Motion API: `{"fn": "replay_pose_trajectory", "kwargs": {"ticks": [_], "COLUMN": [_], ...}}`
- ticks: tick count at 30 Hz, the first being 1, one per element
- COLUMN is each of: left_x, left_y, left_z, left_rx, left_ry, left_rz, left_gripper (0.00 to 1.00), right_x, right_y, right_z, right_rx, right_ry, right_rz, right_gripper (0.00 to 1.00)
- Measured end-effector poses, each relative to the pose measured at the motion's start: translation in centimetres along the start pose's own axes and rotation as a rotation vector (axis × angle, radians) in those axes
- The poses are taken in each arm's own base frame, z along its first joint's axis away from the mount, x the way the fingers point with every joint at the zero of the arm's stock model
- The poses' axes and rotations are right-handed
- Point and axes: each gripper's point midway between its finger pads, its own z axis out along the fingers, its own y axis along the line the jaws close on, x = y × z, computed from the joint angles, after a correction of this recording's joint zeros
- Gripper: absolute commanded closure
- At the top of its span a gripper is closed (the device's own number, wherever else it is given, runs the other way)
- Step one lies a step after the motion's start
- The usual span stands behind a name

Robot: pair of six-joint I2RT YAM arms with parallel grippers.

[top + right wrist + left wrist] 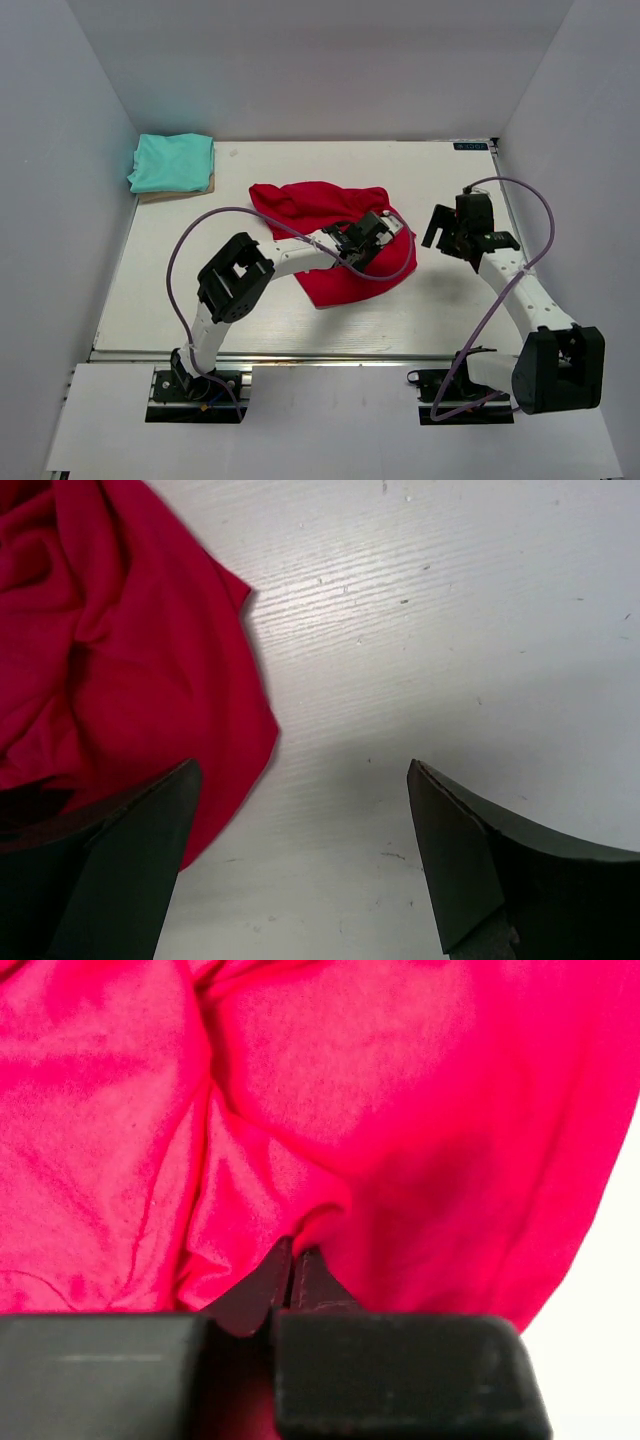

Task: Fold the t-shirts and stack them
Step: Flatten out the tshirt

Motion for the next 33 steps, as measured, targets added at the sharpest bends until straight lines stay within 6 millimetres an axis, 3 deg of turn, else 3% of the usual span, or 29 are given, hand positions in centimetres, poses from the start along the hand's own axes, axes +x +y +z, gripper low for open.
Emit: {"fn": "replay_pose_trajectory", "kwargs": {"ticks": [7, 10, 14, 19, 23, 26, 29, 31, 33], "left_x": [-0.9, -2.2, -5.2, -8.8, -8.6, -7.4, -6.5, -6.3, -6.0], "left_y": [0.3, 1.4, 4.4, 9.9, 14.4, 17.0, 19.0, 20.1, 21.2], "left_z": [-0.3, -1.5, -5.8, -11.1, -12.1, -11.9, -11.9, -12.1, -12.3], "left_rx": [-0.015, -0.059, -0.168, -0.291, -0.378, -0.419, -0.451, -0.468, -0.484], "left_ry": [-0.031, -0.073, -0.189, -0.343, -0.363, -0.342, -0.326, -0.327, -0.326], "left_rz": [-0.036, -0.062, -0.127, -0.266, -0.356, -0.402, -0.437, -0.456, -0.471], "left_gripper": [1.0, 1.0, 1.0, 1.0, 1.0, 1.0, 1.0, 1.0, 1.0], "right_x": [1.9, 2.7, 4.5, 6.6, 6.2, 6.1, 6.1, 6.1, 6.0], "right_y": [0.1, 1.0, 2.6, 3.9, 4.7, 4.9, 5.2, 5.4, 5.4], "right_z": [1.0, 2.0, 4.0, 6.0, 7.4, 8.6, 9.4, 9.8, 9.9], "right_rx": [-0.023, -0.067, -0.125, -0.16, -0.16, -0.147, -0.137, -0.135, -0.125], "right_ry": [0.046, 0.079, 0.157, 0.239, 0.245, 0.242, 0.244, 0.244, 0.241], "right_rz": [-0.025, -0.037, -0.065, -0.092, -0.103, -0.112, -0.124, -0.131, -0.127], "right_gripper": [0.2, 0.21, 0.24, 0.27, 0.28, 0.36, 0.64, 1.0, 1.0]}}
